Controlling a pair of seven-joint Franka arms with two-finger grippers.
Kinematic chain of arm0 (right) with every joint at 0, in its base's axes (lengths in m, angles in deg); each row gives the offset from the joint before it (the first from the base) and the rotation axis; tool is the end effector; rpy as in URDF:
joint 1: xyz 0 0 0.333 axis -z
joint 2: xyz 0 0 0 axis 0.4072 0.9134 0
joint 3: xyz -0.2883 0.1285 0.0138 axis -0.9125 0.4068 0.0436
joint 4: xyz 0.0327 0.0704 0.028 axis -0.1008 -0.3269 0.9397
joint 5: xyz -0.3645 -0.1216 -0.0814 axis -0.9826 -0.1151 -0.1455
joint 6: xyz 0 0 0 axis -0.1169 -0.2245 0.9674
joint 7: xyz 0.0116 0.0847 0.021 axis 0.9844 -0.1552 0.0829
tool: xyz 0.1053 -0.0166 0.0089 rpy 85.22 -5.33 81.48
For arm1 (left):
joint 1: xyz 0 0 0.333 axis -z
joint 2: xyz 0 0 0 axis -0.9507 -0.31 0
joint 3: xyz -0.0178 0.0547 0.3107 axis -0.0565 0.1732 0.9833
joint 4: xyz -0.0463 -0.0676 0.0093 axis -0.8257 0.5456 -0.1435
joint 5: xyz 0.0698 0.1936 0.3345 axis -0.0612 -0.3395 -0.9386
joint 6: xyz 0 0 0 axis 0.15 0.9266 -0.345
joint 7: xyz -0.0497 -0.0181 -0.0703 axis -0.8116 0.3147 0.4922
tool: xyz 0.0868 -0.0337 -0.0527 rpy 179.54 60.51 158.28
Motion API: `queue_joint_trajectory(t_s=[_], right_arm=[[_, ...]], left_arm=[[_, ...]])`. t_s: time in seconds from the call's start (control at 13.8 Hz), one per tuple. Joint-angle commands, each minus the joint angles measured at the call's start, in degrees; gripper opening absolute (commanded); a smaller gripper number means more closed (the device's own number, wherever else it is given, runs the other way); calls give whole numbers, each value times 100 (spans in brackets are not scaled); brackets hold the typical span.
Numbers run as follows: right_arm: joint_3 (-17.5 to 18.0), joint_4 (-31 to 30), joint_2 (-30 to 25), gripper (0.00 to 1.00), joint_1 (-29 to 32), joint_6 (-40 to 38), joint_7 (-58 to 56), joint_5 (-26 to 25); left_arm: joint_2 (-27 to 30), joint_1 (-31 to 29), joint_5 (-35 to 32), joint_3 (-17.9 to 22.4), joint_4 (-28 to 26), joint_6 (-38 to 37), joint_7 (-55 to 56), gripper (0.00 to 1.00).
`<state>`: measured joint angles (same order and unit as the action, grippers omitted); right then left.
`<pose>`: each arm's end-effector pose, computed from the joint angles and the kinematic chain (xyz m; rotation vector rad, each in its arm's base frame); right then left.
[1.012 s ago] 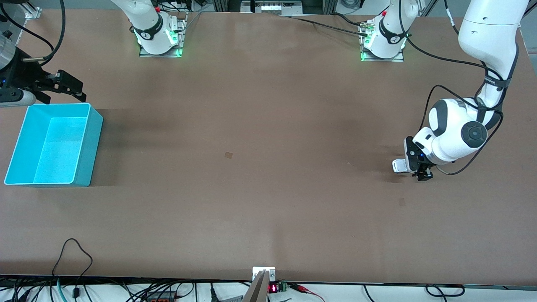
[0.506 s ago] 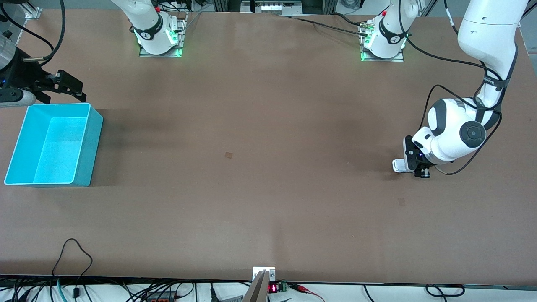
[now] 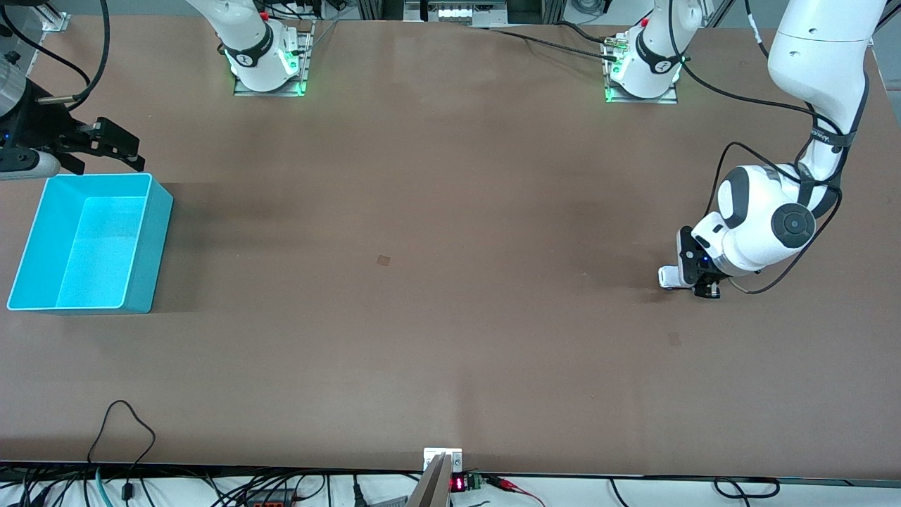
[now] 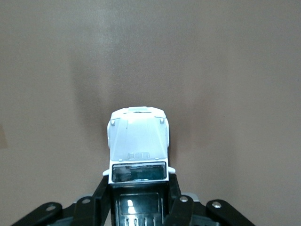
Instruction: Wind and store white jeep toy
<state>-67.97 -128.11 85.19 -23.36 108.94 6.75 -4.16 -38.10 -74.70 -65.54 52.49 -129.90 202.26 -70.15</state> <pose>0.5450 0.0183 0.6048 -3.1072 -0.0864 0.0086 0.5882 0.0333 0.1951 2.1819 -2.2371 -0.0536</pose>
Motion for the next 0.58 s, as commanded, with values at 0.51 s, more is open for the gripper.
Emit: queue_joint_trajectory(t_s=[0.51], right_arm=[[28,-88,-120,100,30,-35,38,29]], left_arm=[[-464,-874,20,37,199,-98,-1354,24]])
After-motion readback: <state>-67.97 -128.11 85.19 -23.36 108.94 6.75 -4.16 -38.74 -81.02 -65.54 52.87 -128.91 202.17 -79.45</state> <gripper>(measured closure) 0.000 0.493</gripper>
